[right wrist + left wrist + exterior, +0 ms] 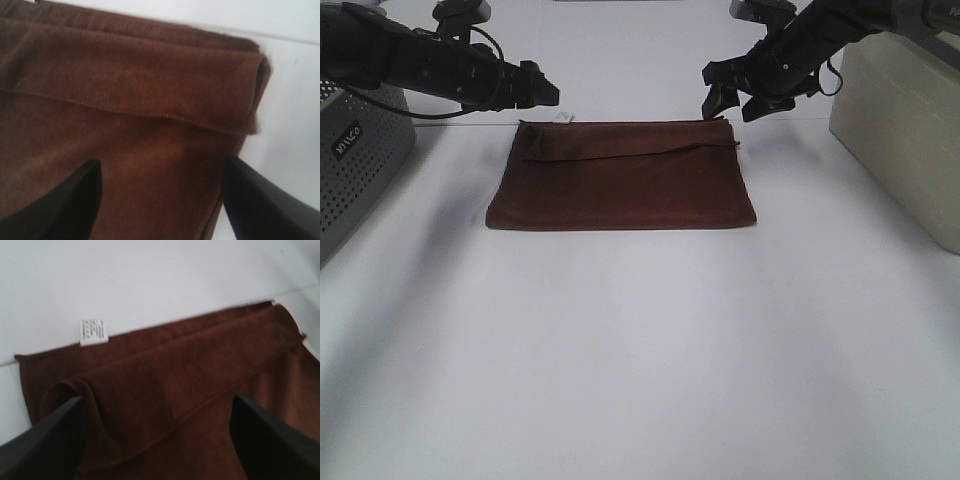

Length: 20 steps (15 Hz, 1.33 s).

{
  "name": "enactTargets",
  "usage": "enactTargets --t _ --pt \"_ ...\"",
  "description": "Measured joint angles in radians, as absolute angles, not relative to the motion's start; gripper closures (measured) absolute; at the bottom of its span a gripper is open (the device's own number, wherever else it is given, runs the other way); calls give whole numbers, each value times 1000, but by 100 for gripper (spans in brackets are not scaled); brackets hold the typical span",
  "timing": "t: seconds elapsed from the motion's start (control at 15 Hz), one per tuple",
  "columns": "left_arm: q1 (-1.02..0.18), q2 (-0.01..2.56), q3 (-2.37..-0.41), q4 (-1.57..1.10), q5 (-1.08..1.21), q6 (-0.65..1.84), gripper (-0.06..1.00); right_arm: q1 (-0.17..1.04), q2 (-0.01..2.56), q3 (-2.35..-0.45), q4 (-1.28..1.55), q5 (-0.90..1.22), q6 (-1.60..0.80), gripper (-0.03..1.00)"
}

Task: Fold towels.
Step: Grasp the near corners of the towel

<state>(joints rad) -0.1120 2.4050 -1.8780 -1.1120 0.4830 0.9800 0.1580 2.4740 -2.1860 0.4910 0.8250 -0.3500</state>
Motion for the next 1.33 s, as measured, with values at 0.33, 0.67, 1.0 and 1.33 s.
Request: enactTargets --t 0.33,0.67,1.0,1.33 --pt "-88 2389 -1878 -826 707 553 20 158 2425 -2188 449 1065 -205 32" --pt "-88 2331 -1869 -688 883 252 20 158 2414 -2188 449 1207 -147 32" --pt "-38 2241 -1695 -564 883 128 20 155 2348 -2035 465 1208 -139 32" --pt "-53 2235 -1691 -552 846 150 20 141 2341 -1964 508 1148 -142 32"
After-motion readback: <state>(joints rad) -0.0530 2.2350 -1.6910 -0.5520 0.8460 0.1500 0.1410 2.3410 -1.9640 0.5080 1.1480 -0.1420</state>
